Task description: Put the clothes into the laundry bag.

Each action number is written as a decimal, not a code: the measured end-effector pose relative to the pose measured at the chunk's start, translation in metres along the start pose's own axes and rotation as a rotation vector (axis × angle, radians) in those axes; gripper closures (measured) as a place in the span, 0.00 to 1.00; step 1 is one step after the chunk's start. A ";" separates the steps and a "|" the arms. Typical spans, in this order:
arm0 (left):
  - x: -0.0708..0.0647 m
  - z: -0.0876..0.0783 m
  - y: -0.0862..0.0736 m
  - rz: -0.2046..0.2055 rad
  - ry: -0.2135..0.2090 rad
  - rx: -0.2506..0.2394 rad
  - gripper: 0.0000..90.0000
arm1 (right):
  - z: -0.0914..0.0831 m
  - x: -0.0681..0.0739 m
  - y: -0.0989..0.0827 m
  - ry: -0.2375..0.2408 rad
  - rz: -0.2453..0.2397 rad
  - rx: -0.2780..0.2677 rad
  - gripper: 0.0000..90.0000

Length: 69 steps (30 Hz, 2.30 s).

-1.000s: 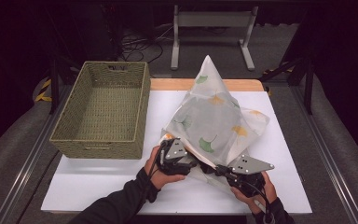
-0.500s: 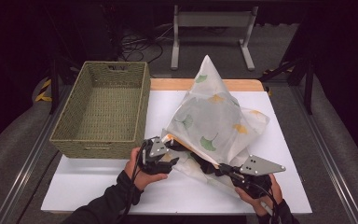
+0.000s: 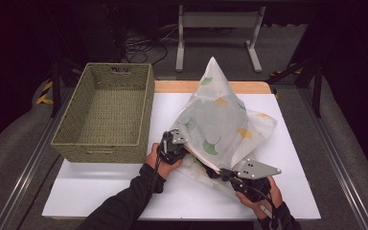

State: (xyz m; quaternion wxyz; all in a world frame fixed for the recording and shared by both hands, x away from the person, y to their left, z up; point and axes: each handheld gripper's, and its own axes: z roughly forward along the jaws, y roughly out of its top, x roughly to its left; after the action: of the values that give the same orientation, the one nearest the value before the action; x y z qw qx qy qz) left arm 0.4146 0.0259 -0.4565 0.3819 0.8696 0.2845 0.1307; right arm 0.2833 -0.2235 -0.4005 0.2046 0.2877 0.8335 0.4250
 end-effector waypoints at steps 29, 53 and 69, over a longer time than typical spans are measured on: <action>-0.017 -0.068 -0.014 0.178 -0.110 -0.136 0.64 | -0.008 -0.006 -0.002 -0.048 0.005 0.007 0.99; -0.001 -0.064 -0.019 0.223 -0.008 0.050 0.98 | -0.051 -0.018 -0.006 -0.084 0.080 -0.109 0.99; 0.017 -0.147 -0.086 0.089 -0.029 -0.022 0.99 | -0.003 0.008 0.012 -0.023 -0.026 -0.028 0.99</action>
State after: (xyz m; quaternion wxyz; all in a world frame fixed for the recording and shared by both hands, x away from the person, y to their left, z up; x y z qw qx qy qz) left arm 0.3286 0.1698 -0.4209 0.3893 0.8790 0.2384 0.1378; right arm 0.2789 -0.2142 -0.3895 0.2236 0.2791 0.8287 0.4306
